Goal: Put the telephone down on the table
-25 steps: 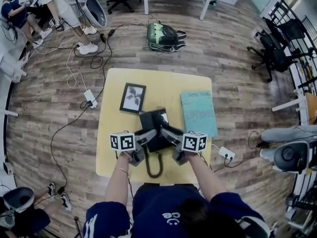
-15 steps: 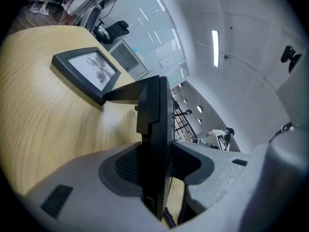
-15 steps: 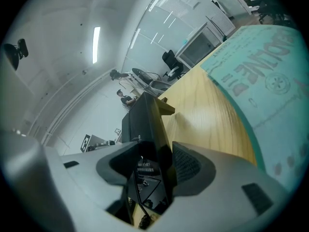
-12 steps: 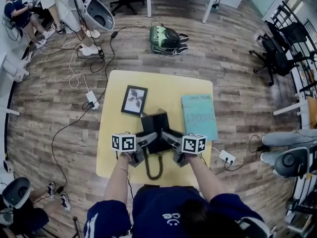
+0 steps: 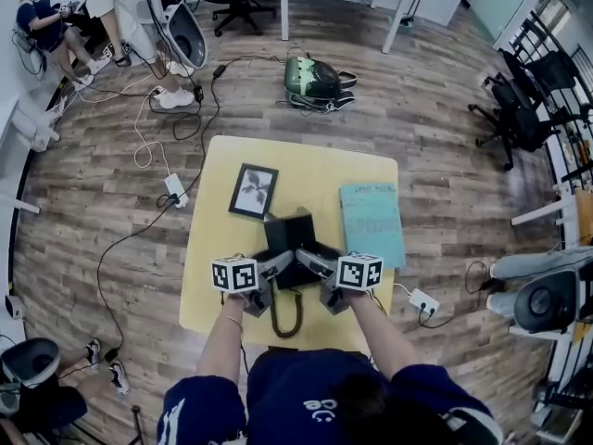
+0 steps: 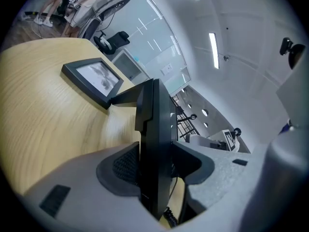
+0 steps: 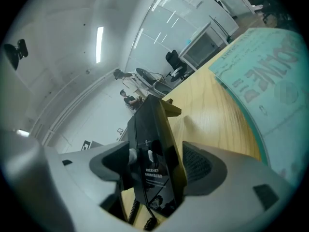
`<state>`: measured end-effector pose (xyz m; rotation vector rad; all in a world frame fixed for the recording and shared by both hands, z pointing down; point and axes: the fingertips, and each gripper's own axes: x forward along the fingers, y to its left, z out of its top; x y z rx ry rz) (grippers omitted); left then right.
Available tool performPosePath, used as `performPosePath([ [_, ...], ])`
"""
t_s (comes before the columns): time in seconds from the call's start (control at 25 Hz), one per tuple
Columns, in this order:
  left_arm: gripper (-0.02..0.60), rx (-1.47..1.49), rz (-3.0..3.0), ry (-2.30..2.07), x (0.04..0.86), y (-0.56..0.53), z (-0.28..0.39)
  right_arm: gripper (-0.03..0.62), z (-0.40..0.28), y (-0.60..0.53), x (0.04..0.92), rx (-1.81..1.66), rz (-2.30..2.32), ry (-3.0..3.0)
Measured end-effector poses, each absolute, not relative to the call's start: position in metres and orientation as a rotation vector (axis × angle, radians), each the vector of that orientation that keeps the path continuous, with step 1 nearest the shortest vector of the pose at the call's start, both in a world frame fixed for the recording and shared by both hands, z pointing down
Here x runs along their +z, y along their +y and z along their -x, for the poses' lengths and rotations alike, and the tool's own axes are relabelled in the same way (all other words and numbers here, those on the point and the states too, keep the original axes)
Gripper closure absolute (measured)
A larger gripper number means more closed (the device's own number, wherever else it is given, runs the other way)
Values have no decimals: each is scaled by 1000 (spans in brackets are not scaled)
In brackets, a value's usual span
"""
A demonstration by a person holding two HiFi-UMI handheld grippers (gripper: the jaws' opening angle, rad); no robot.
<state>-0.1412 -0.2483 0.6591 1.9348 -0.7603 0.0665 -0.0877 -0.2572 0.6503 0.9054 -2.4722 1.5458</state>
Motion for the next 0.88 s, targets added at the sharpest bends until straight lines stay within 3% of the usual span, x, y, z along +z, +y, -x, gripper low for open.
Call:
performPosePath([
  [0.28, 370, 23, -1911, -1021, 649, -254, 157, 217, 74, -268, 623, 1360, -1040, -2520],
  [0.64, 368, -19, -1978, -1283, 603, -237, 182, 215, 47, -260, 577, 997, -1167, -2584],
  [0.88, 368, 38, -2128, -1371, 562, -212, 158, 217, 34, -237, 556, 881, -1145, -2611],
])
